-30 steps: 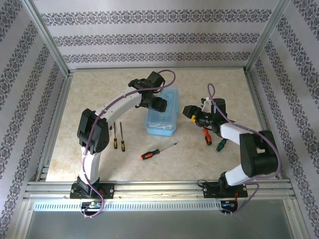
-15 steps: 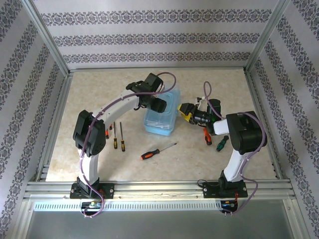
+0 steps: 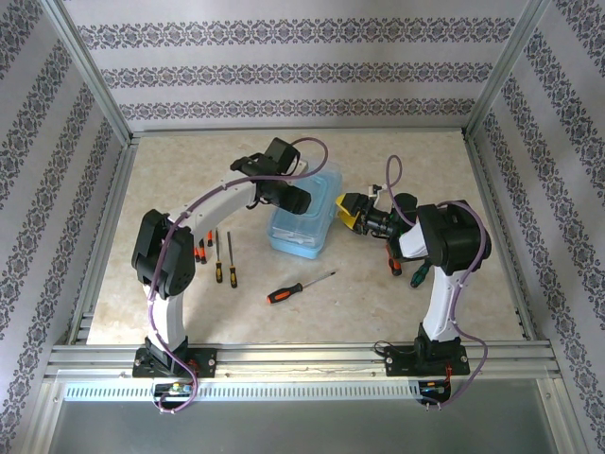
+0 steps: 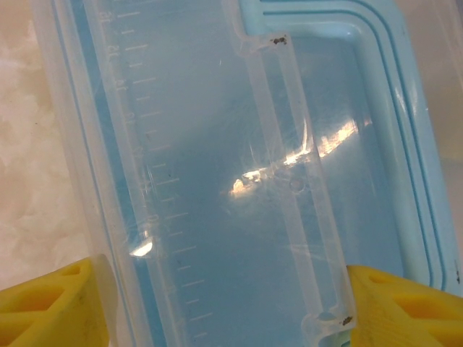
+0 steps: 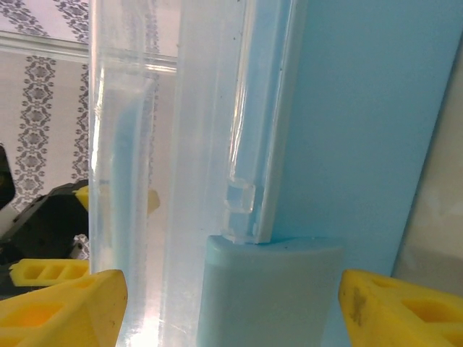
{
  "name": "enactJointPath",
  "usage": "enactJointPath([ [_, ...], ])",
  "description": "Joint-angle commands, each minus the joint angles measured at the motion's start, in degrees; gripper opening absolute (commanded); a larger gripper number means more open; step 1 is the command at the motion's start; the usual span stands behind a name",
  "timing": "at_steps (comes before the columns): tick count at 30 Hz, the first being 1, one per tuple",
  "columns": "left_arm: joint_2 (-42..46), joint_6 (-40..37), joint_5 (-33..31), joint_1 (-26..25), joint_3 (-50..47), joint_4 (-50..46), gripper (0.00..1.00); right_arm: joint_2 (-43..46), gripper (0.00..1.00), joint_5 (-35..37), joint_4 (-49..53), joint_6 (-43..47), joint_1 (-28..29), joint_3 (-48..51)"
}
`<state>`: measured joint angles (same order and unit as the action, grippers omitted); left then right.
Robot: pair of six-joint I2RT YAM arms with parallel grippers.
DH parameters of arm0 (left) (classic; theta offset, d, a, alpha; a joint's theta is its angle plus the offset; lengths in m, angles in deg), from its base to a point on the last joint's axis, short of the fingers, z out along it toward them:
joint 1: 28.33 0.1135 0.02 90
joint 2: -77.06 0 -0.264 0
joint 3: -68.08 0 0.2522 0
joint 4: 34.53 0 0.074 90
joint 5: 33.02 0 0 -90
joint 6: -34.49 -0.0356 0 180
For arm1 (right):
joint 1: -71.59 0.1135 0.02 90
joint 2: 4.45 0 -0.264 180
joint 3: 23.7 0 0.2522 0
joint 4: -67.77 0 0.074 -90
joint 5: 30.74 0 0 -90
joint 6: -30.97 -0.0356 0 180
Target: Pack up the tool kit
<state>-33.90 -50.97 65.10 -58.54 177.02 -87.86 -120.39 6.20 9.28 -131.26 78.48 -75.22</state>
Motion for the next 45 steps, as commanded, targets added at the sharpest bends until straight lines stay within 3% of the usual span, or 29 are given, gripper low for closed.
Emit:
enactJointPath([
  [1, -2.24, -4.01, -0.63, 1.57, -1.31, -2.04, 0.33, -1.40, 0.77, -1.51, -7.12, -2.74, 0.56, 0.23],
  [20, -7.38, -0.98, 4.60, 2.61, 0.89, -4.15, 0.35, -4.52, 0.79, 2.52, -7.20, -3.81, 3.45, 0.07],
  [35, -7.61, -1.23, 5.89, 2.62, 1.16, -4.71, 0.36, 0.96, 0.80, -2.84, -7.20, -7.69, 5.33, -3.22],
  [45, -7.70, -1.61, 9.24, 2.61, 1.06, -4.70, 0.35, -0.29, 0.80, -4.12, -7.29, -9.12, 5.14, -5.71],
])
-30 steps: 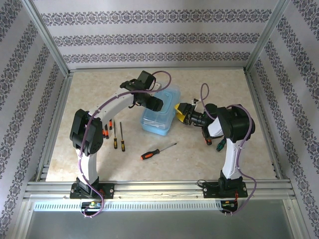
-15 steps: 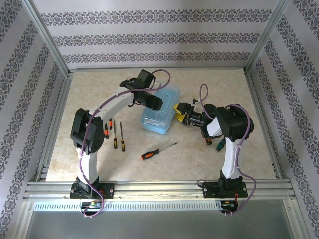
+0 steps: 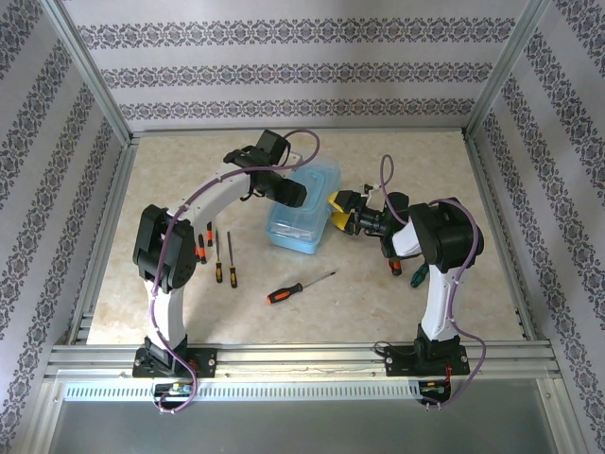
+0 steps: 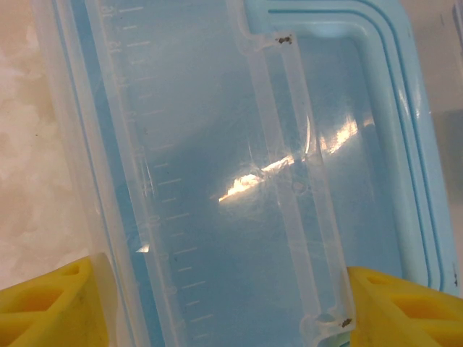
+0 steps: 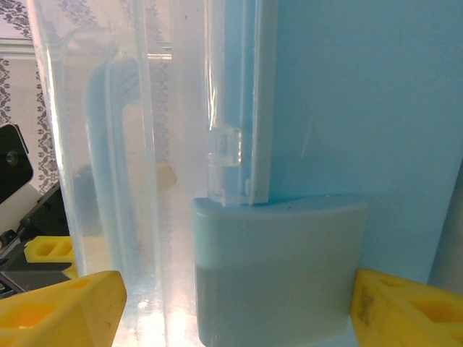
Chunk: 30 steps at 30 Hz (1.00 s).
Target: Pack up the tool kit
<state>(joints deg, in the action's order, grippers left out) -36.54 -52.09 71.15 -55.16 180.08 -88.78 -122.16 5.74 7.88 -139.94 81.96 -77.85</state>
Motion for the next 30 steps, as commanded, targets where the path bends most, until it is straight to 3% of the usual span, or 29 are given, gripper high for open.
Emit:
enactJointPath([
  [1, -5.05, -0.60, 3.27, -0.81, -2.08, -3.73, 0.34, 0.90, 0.80, -3.69, -5.88, -0.76, 1.64, -3.40],
  [11, -5.92, -0.37, 3.80, -0.79, -2.22, -3.79, 0.34, -0.14, 0.79, -3.70, -5.89, -1.22, 1.71, -5.06],
  [22, -9.86, 0.55, -6.03, -0.77, 0.68, -8.56, 0.28, 5.81, 0.76, -3.30, -5.89, -2.24, -0.21, -5.72],
  [30, -11.20, 0.62, -9.20, -0.80, 1.29, -9.96, 0.24, 9.60, 0.74, -3.21, -5.89, -1.52, -3.26, -3.04],
])
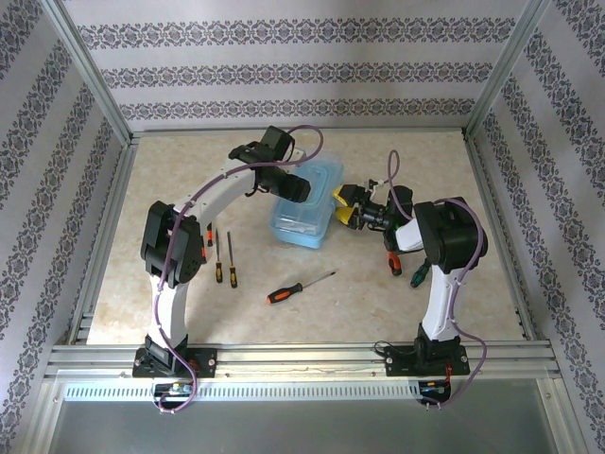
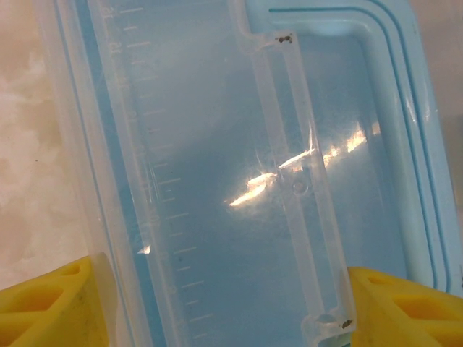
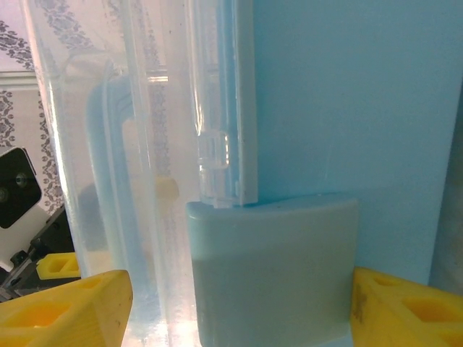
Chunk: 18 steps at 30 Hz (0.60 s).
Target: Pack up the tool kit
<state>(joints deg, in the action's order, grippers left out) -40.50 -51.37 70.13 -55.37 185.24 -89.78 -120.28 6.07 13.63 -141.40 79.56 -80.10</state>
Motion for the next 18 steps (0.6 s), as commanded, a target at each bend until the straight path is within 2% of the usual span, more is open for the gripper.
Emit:
enactJointPath([
  [1, -7.33, 0.04, -8.31, -0.60, -3.83, -8.97, 0.24, 8.27, 0.74, -3.80, -11.64, -0.16, -1.42, -0.66],
  [10, -7.93, 0.34, -8.42, -0.59, -3.46, -9.39, 0.23, 10.36, 0.71, -5.05, -11.56, -0.17, -6.24, 3.00],
  [18, -5.34, 3.06, -1.19, -0.83, -1.85, -9.70, 0.25, 11.30, 0.64, -5.28, -10.95, -0.08, -8.57, 5.95],
])
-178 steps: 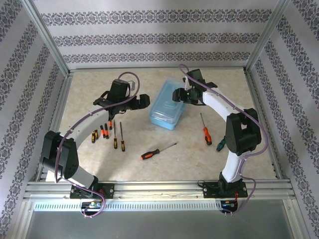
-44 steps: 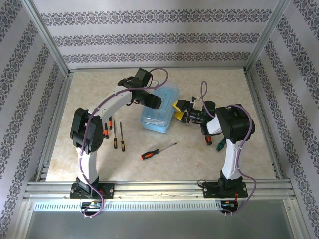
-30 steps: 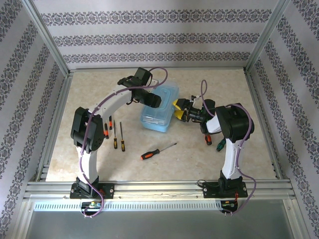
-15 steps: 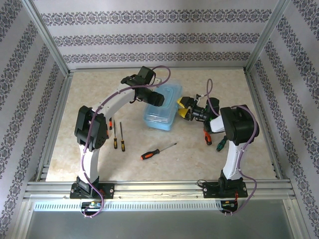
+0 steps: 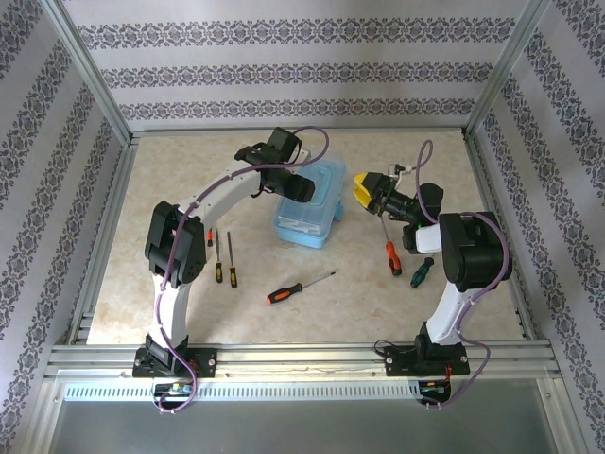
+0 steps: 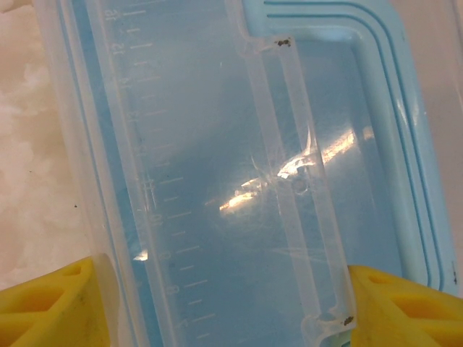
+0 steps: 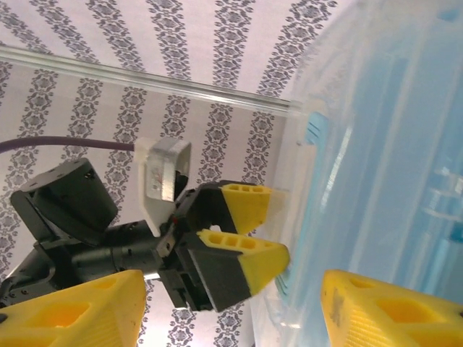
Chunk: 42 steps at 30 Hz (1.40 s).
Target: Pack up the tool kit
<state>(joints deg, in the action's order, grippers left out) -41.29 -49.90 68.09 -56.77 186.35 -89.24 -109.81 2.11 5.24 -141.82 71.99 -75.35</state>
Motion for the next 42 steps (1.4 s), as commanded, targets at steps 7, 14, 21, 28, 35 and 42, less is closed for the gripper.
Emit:
enactJointPath([
  [7, -1.39, 5.20, 7.45, 0.58, -0.08, -10.25, 0.24, 2.48, 0.61, -1.27, 3.95, 3.68, -1.02, 1.86],
  [14, -0.22, 10.29, 13.06, 0.85, 1.20, -7.05, 0.20, 0.24, 0.59, -1.49, 8.84, 3.63, -0.76, -3.38],
  [21, 2.42, 14.32, 18.36, 2.17, -3.40, 0.48, 0.19, 1.35, 0.59, -0.83, 16.03, 6.43, -0.84, -5.70],
  [28, 4.65, 18.86, 25.06, 5.26, -10.88, 11.05, 0.18, 8.65, 0.61, 4.02, 38.39, 20.75, -0.84, -7.27],
  [35, 5.23, 20.60, 32.14, 7.12, -16.10, 19.67, 0.17, 17.31, 0.61, 12.05, 53.42, 29.91, 0.64, -8.05],
  [42, 6.95, 24.15, 36.68, 7.98, -20.44, 28.57, 0.17, 18.76, 0.58, 17.76, 62.22, 35.28, 4.03, -10.12],
])
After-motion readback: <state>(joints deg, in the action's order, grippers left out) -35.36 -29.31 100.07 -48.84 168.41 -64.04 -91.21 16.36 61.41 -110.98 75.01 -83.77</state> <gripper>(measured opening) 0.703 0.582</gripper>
